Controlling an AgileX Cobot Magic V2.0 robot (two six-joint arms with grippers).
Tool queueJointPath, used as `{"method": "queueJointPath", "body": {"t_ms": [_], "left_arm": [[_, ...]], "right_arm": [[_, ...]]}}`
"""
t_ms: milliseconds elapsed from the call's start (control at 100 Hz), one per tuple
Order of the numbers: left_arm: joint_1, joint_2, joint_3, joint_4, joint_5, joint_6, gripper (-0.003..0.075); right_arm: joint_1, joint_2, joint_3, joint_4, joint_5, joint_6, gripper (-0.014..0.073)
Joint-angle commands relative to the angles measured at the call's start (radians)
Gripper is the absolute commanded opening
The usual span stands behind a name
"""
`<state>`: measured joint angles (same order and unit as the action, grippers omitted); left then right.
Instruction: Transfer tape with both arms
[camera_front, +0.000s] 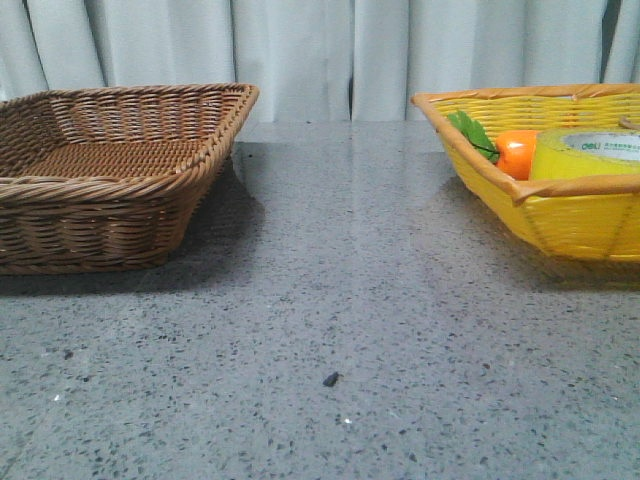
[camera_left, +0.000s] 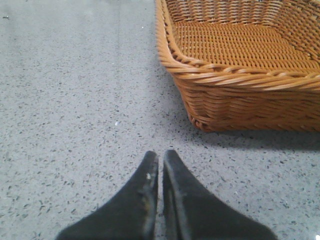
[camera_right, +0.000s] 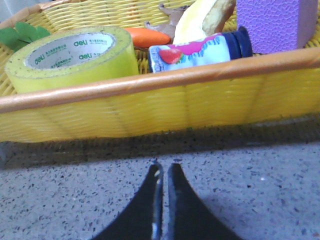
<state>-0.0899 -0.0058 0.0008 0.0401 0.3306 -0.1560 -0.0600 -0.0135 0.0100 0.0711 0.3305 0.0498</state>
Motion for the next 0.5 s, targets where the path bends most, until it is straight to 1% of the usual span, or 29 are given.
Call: {"method": "queueJointPath", "body": {"t_ms": [0,240,490], "left_arm": [[0.002,-0.031,0.013,-0.007,-0.087,-0.008,-0.0021],[0.002,-0.031,0.013,-0.007,-0.175,-0.008,-0.0021],[0.002,-0.031,0.013,-0.007,-0.205,-0.008,-0.0021]], "right_arm": [[-0.004,-0.018,0.022,-0.002,-0.026,-0.006,-0.0074],[-0.004,-0.018,0.022,-0.002,-0.079,-0.006,-0.0074],[-0.004,-0.018,0.022,-0.002,-0.096,-0.006,-0.0074]]}}
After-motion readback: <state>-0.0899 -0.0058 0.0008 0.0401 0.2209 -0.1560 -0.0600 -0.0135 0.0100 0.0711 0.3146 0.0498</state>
